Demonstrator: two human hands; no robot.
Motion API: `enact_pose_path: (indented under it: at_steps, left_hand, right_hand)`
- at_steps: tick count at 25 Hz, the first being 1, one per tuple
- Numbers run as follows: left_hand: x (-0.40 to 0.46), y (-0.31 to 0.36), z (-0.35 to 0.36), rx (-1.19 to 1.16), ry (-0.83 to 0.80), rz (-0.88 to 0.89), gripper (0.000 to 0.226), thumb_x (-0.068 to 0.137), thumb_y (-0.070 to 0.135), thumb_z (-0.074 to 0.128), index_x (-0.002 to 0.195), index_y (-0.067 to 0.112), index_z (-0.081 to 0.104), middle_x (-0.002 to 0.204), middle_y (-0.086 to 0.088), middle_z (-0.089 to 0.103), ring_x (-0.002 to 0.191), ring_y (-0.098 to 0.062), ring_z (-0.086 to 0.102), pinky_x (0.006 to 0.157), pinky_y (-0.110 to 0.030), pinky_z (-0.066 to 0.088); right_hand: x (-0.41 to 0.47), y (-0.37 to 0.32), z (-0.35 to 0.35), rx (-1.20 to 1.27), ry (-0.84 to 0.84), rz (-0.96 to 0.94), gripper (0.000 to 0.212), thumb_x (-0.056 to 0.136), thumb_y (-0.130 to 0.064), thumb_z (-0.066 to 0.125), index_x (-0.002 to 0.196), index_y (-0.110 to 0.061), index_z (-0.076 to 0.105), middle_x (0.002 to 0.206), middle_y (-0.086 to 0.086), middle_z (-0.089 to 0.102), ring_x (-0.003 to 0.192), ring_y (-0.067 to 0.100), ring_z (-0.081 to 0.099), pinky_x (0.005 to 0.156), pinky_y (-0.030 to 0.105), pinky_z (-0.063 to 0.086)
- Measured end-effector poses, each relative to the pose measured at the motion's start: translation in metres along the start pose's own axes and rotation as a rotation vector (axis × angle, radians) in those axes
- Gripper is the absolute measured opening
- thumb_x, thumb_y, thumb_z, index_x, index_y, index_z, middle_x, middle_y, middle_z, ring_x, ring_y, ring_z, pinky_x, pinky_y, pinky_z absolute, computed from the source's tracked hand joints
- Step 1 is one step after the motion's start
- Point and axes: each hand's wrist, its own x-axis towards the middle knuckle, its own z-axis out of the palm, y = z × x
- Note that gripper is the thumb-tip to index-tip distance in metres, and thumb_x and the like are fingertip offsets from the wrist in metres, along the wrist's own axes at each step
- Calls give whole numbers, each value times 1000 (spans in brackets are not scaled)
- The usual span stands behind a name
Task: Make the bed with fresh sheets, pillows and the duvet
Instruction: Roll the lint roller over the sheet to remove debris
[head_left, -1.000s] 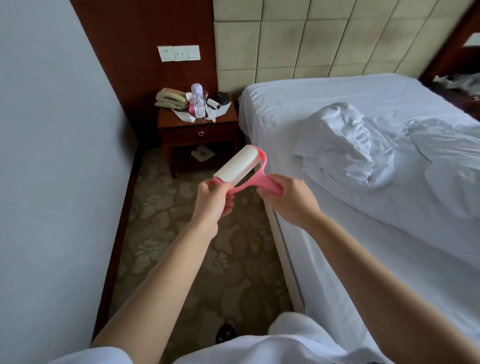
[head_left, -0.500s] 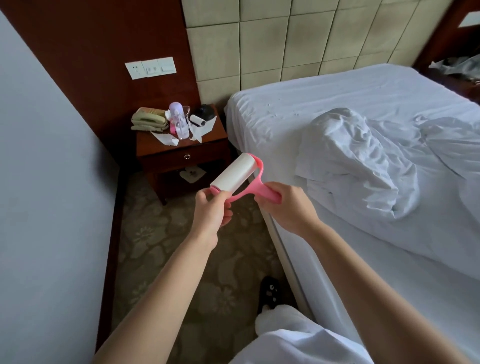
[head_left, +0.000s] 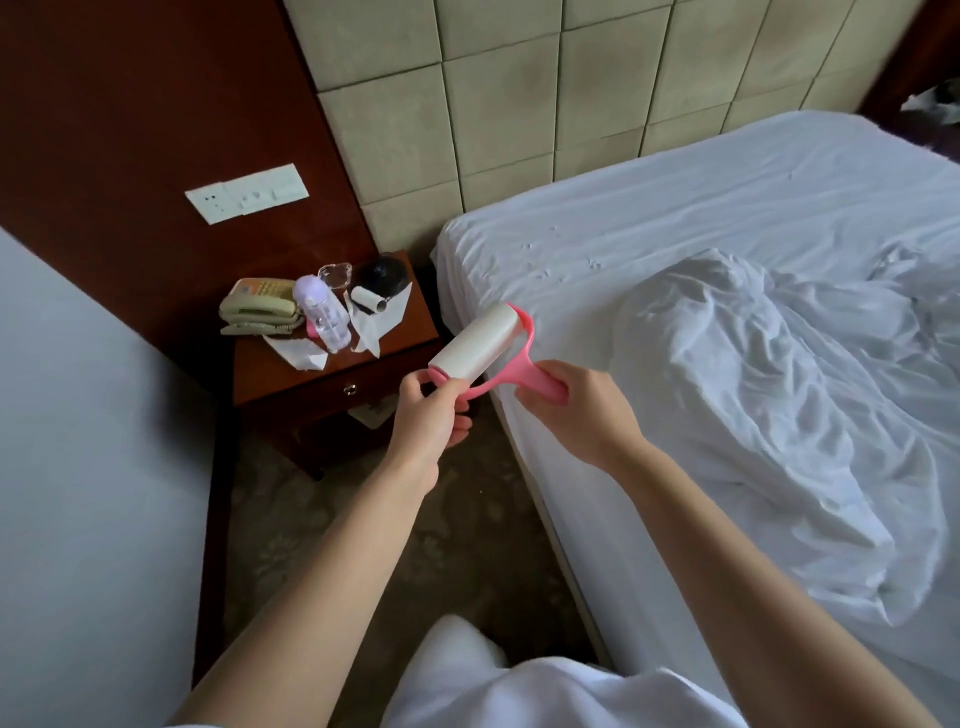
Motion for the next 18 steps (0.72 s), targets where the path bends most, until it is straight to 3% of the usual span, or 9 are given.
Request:
enact_pose_path:
  at_steps: [12,18]
  left_hand:
    - [265,96,51,97,-211,-40,36,91,22,58,125,14,49,91,-8,63,72,-15,61,61,-23,51]
    - [339,122,90,147,-313,-128,26,91,17,55,117,10,52,79,-5,59,64,-14,56,64,-27,49]
  right_hand:
    - [243,-5,9,-78,84,209,18,88,-37,58,94,-20,64,69,-4,59,63,18,54,53,27,36]
    - [313,7,3,-113,93,355,20,89,-35,56,97,-18,64,73,-3,61,68,20,56,54,28,38]
